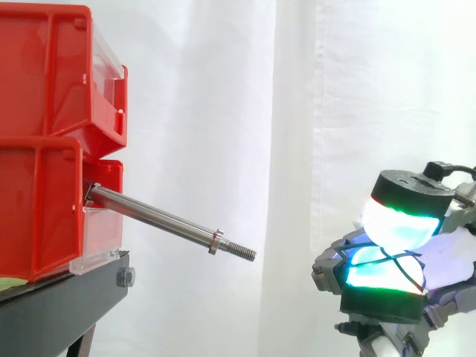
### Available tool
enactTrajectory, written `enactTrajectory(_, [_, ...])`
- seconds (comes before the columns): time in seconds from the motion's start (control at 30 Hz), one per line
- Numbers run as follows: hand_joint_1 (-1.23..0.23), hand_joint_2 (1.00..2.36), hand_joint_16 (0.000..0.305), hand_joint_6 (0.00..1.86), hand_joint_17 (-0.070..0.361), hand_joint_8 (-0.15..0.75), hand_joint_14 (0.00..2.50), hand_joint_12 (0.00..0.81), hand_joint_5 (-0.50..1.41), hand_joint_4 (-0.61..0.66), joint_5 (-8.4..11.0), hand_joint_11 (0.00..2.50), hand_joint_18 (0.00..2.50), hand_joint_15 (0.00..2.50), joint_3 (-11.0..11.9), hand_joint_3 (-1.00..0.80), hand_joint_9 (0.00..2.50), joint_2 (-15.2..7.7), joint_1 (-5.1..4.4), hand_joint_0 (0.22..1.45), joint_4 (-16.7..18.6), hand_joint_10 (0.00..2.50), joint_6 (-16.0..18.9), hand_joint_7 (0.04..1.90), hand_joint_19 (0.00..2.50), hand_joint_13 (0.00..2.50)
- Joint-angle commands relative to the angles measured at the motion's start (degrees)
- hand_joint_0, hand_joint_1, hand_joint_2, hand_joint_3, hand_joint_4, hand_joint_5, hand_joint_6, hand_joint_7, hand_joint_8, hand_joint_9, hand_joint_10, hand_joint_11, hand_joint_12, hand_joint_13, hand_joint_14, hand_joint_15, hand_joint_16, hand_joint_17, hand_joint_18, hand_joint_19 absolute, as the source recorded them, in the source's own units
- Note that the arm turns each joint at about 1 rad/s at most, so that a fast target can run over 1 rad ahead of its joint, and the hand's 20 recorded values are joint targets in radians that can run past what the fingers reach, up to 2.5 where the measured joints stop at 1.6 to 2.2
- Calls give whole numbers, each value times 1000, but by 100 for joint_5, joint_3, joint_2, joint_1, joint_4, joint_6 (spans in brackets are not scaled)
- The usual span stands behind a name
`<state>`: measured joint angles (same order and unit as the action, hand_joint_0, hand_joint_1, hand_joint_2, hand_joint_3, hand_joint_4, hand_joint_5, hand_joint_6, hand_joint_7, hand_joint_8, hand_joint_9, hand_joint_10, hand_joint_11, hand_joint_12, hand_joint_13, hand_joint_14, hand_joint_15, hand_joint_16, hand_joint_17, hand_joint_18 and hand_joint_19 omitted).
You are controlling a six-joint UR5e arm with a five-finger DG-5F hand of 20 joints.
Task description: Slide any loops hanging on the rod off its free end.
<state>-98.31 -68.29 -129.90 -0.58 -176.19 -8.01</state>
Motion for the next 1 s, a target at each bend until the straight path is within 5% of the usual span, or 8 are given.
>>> enactTrajectory(0.0, [-840,1007,62,882,140,338,7,396,-226,246,14,594,724,191,0,-384,813,0,-3,688,6,16,1,1176,321,663])
enactTrajectory(0.37, [-687,1011,63,873,141,355,7,399,-213,245,5,594,739,194,0,-365,877,9,-21,613,41,14,18,1200,333,682])
enactTrajectory(0.5, [-799,1014,63,864,142,340,7,400,-224,241,14,591,729,204,0,-239,831,0,-21,638,41,14,18,1177,339,676])
enactTrajectory(0.97, [-928,1007,63,857,142,320,7,388,-236,237,32,585,708,197,0,-400,744,0,-30,659,94,14,62,1150,328,636])
